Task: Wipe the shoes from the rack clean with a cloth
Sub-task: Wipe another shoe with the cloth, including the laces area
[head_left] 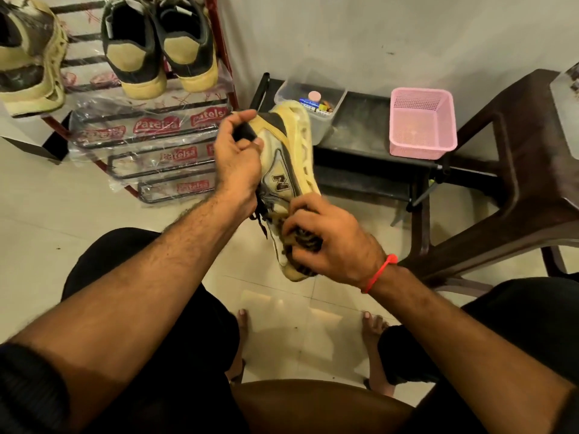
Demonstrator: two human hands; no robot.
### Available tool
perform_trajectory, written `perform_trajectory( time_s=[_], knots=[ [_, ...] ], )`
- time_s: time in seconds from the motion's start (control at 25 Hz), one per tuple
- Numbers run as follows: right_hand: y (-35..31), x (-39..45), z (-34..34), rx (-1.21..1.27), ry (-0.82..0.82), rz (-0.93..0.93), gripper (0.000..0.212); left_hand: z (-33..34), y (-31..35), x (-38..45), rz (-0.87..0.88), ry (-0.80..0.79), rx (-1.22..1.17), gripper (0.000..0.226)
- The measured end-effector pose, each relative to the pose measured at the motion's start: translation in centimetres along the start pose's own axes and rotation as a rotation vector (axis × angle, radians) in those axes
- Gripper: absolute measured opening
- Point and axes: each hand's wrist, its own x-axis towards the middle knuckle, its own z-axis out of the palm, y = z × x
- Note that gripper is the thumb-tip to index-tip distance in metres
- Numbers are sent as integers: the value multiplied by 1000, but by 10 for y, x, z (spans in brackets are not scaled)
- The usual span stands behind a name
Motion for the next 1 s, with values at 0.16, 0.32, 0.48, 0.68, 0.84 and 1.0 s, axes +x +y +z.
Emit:
perform_trajectory(
  time_s=[0.16,0.32,0.48,0.68,0.84,1.0],
  knots=[
    [7,-3,6,-67,22,-8,24,-5,-1,11,-72,91,-4,40],
    [14,17,5,29,199,114,24,0,-3,7,-60,45,-7,35],
    [16,26,4,172,347,315,21,0,-3,6,-73,74,-27,37],
    [20,21,-3,114,257,338,19,0,-2,7,-81,180,-90,35],
    [12,2,0,-172,-103,307,29,-15,1,18,-118,312,-119,37],
    [16,5,-12,-313,-243,345,33,-25,3,25,-141,340,-132,39]
  ],
)
